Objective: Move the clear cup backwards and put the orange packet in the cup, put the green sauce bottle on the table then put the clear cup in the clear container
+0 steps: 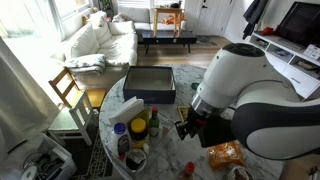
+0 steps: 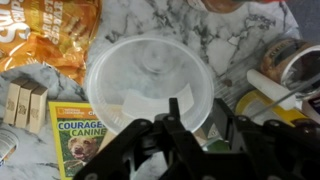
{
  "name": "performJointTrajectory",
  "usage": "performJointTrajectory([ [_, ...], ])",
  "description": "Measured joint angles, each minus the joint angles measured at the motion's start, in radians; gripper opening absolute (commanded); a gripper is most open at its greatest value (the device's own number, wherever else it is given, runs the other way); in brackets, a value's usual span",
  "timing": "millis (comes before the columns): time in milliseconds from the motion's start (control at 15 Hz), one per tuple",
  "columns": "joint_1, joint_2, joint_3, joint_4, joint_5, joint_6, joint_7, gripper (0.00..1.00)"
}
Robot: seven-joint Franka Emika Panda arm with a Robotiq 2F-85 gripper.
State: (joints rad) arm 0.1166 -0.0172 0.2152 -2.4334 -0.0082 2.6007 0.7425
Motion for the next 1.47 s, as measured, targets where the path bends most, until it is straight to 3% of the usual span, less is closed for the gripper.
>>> performJointTrajectory([
  [267,-0.008,-0.055,-0.026,0.05,0.0,-0.039,0.005,0.99],
  [533,-0.029,-0.144,-0.09,0.025,0.119,-0.126,-0.052,1.0],
  [667,-0.034,-0.192,-0.132,-0.021,0.24,-0.167,-0.135,1.0],
  [933,-0.06,-0.291,-0.213,-0.147,0.377,-0.278,-0.31,1.0],
  [1133,-0.098,-0.335,-0.23,-0.226,0.379,-0.284,-0.342,1.0],
  [1467,-0.104,-0.344,-0.228,-0.237,0.379,-0.284,-0.34,1.0],
])
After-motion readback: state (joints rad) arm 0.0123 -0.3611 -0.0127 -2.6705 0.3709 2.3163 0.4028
